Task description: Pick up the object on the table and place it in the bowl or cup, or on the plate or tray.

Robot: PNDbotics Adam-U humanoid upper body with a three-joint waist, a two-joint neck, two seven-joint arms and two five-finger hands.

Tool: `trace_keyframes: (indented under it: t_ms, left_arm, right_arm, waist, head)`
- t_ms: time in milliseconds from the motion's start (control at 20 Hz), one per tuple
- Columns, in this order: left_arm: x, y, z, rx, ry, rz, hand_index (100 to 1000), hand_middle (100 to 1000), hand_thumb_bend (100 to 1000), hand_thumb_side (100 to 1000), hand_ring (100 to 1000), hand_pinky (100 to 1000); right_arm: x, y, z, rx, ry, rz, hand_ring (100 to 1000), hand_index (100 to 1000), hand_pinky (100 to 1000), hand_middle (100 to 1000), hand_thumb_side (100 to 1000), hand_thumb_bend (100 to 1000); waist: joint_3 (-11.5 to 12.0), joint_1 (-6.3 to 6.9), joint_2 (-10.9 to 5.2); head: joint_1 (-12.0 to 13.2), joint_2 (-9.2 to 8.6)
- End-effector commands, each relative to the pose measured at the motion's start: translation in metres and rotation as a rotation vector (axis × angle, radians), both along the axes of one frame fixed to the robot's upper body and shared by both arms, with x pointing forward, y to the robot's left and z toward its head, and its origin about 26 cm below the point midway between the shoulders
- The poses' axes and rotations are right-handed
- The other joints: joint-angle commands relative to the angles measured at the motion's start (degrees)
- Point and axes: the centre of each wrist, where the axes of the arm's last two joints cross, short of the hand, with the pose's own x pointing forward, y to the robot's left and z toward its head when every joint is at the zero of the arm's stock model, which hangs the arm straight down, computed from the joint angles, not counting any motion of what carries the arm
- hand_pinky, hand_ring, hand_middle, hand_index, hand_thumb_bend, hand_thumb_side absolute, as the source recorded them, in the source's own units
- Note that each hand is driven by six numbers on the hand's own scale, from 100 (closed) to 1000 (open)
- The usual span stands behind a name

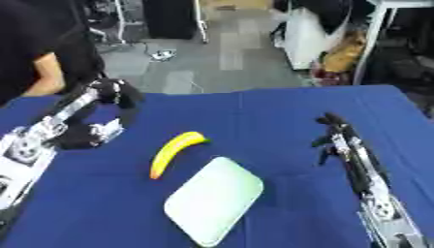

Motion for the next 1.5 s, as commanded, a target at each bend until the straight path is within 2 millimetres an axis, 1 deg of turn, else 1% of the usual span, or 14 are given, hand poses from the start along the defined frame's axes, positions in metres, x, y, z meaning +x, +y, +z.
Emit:
trace_keyframes:
  t_ms: [50,500,650,700,750,800,850,950,1050,1100,1250,1500]
  left_arm:
    - [0.001,0.001,0.013,0.0,-0.034,-0.001,756,660,100,659,605,547]
    - [0.001,0.001,0.013,0.002,-0.033,-0.003,756,662,100,659,609,548]
    - [0.001,0.001,0.014,0.005,-0.034,0.0,758,660,100,666,605,545]
    - [0.002,0.002,0.015,0.019,-0.032,0.011,759,655,100,638,595,538]
    - [0.003,0.002,0.016,0.03,-0.032,0.021,758,656,100,648,600,541]
    - [0.005,0.004,0.019,0.065,-0.028,0.045,760,651,100,614,586,529]
    - [0.008,0.004,0.023,0.104,-0.022,0.07,759,641,100,602,575,521]
    - [0.018,0.005,0.03,0.201,0.0,0.123,764,649,100,585,580,523]
    - [0.034,0.006,0.034,0.33,0.033,0.181,774,667,100,554,598,531]
    - [0.041,0.007,0.034,0.388,0.047,0.206,779,690,100,540,625,544]
    - [0.058,0.007,0.024,0.49,0.073,0.252,780,699,100,546,635,546]
    - [0.067,0.006,0.009,0.534,0.084,0.27,780,715,100,556,659,556]
  right_arm:
    - [0.003,0.004,0.017,-0.002,-0.051,0.009,573,958,324,842,864,100]
    - [0.003,0.005,0.017,-0.003,-0.051,0.009,573,959,325,842,865,100]
    - [0.003,0.005,0.018,-0.002,-0.053,0.008,573,959,325,842,863,100]
    - [0.003,0.005,0.018,-0.003,-0.053,0.007,573,959,325,842,865,100]
    - [0.003,0.005,0.018,-0.003,-0.053,0.007,573,959,325,842,864,100]
    - [0.003,0.004,0.017,-0.004,-0.05,0.007,573,959,325,842,865,100]
    - [0.003,0.004,0.017,-0.006,-0.048,0.006,573,959,325,842,865,100]
    - [0.002,0.004,0.015,-0.01,-0.043,0.007,573,959,325,842,865,100]
    - [0.002,0.005,0.013,-0.017,-0.038,0.012,574,959,326,842,866,100]
    - [0.002,0.005,0.013,-0.02,-0.036,0.016,573,959,326,842,865,100]
    - [0.003,0.008,0.014,-0.023,-0.038,0.025,574,959,326,842,865,100]
    - [0.003,0.009,0.015,-0.024,-0.042,0.027,573,959,326,842,866,100]
  waist:
    - [-0.02,-0.13,-0.6]
    - [-0.02,-0.21,-0.57]
    - [-0.04,-0.2,-0.6]
    - [-0.06,-0.17,-0.67]
    - [-0.08,-0.16,-0.69]
    - [-0.08,-0.07,-0.82]
    - [-0.08,0.0,-0.94]
    - [-0.11,0.24,-1.25]
    - [-0.28,0.61,-1.56]
    - [-0.4,0.81,-1.67]
    - [-1.09,1.05,-1.64]
    - [-1.79,1.13,-1.39]
  head:
    - [-0.5,-0.74]
    - [-0.69,-1.7]
    - [-0.69,-1.72]
    - [-0.7,-1.64]
    - [-0.69,-1.62]
    - [-0.66,-1.48]
    - [-0.63,-1.38]
    - [-0.52,-1.2]
    - [-0.35,-1.05]
    - [-0.22,-1.06]
    - [-0.18,-1.42]
    - [-0.23,-1.7]
